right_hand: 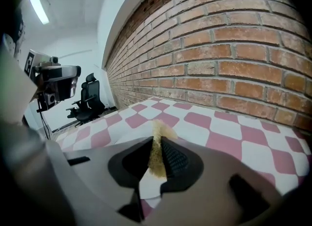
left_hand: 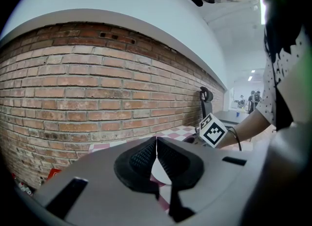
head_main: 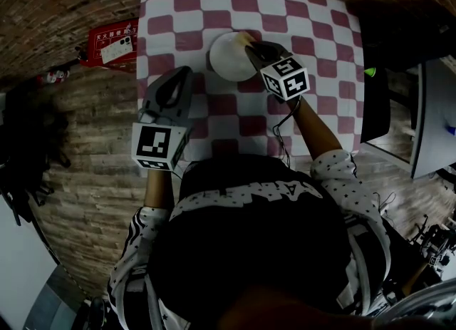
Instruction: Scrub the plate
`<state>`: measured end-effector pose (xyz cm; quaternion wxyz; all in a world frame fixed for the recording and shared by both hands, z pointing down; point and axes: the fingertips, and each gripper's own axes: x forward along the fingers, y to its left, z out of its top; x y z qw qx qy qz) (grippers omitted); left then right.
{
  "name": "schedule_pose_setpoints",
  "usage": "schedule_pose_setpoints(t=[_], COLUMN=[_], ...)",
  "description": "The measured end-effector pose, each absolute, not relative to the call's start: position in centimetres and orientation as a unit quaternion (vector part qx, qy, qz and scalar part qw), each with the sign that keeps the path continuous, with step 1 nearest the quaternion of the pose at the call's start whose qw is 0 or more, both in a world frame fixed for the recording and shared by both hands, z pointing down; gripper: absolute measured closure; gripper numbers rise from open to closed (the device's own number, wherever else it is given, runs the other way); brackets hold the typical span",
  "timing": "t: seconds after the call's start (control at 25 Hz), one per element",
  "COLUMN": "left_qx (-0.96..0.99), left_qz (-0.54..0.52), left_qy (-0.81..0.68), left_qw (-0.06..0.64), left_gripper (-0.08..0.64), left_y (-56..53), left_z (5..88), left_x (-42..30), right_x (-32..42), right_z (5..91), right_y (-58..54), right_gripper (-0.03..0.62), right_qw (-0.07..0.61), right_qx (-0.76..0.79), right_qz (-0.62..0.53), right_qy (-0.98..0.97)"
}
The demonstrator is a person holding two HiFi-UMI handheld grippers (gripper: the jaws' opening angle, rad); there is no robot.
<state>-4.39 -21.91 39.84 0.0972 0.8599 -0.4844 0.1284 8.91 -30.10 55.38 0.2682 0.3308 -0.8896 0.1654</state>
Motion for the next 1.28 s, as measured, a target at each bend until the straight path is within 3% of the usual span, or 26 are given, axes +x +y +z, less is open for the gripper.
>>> schedule_pose_setpoints(t=[1.28], left_qx=[0.87], left_qz=[0.129], left_qy=[-0.467], left_qw=[0.098], left_gripper=[0.546], left_y=[-21.8], left_z=[39.9], left_x=[-3.9], right_x=[5.6], right_z=[57.1], right_y=[-24.2], right_gripper=[0.538], right_qw=[0.287], right_qx=[0.258], right_qz=[0.195], right_qy=[-0.902])
